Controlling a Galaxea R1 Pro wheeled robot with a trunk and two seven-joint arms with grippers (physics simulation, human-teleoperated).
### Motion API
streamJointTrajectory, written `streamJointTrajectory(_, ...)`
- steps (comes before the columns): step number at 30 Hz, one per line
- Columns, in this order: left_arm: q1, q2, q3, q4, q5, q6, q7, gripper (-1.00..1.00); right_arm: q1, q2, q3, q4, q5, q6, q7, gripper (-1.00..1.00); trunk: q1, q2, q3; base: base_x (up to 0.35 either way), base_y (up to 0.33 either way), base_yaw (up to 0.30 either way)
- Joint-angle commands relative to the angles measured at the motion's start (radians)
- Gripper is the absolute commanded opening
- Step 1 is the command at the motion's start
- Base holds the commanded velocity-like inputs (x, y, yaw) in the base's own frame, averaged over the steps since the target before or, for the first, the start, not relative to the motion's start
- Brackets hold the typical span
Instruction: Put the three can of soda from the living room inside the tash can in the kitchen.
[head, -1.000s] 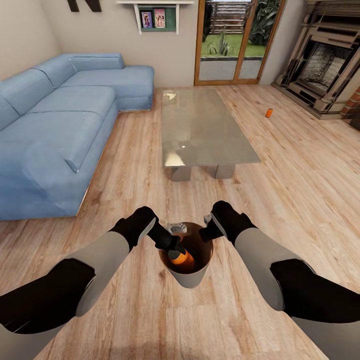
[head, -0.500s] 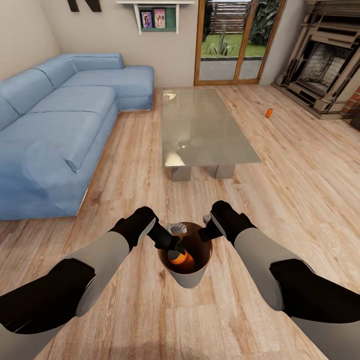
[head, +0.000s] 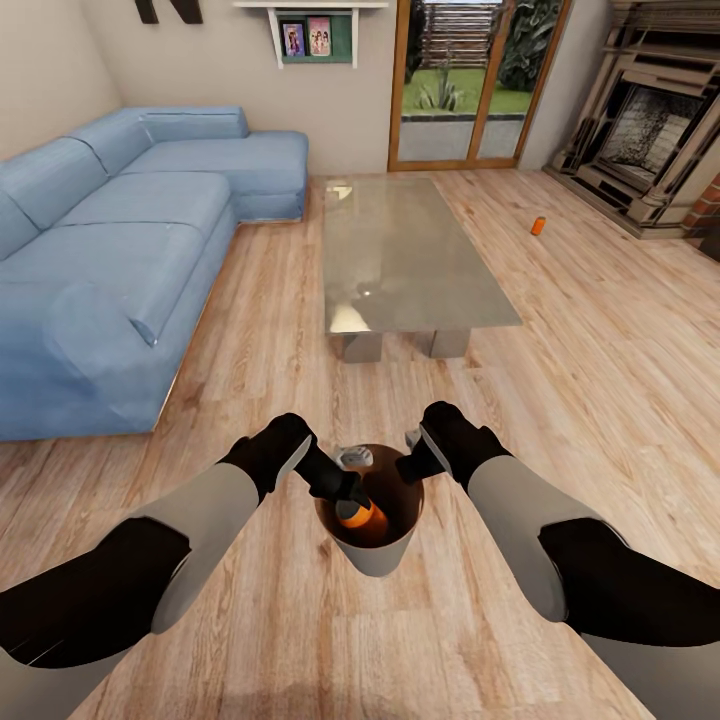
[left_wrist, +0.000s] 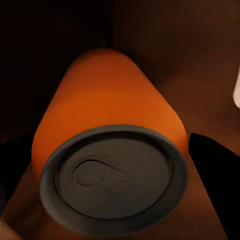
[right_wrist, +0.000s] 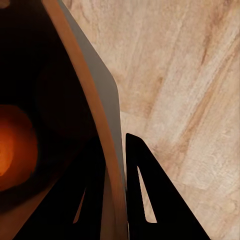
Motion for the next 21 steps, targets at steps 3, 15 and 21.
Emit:
streamJointTrajectory(3, 0.001, 0.000, -0.007, 0.001, -0.027, 0.000, 0.005, -1.00, -0.001, 0.000, -0.006, 0.000, -0.037, 0.004, 0.005, -1.00, 0.000, 0.000, 0.000, 0.000, 0.000, 0.000)
streamJointTrajectory(15, 0.013, 0.000, -0.007, -0.001, -0.026, 0.000, 0.010, 1.00, -0.001, -0.002, -0.006, 0.001, -0.037, 0.004, 0.005, -1.00, 0.000, 0.000, 0.000, 0.000, 0.000, 0.000)
streamJointTrajectory(21, 0.021, 0.001, -0.007, -0.005, -0.025, -0.009, 0.011, 1.00, -0.001, -0.004, -0.006, 0.001, -0.037, 0.004, 0.005, -1.00, 0.000, 0.000, 0.000, 0.000, 0.000, 0.000)
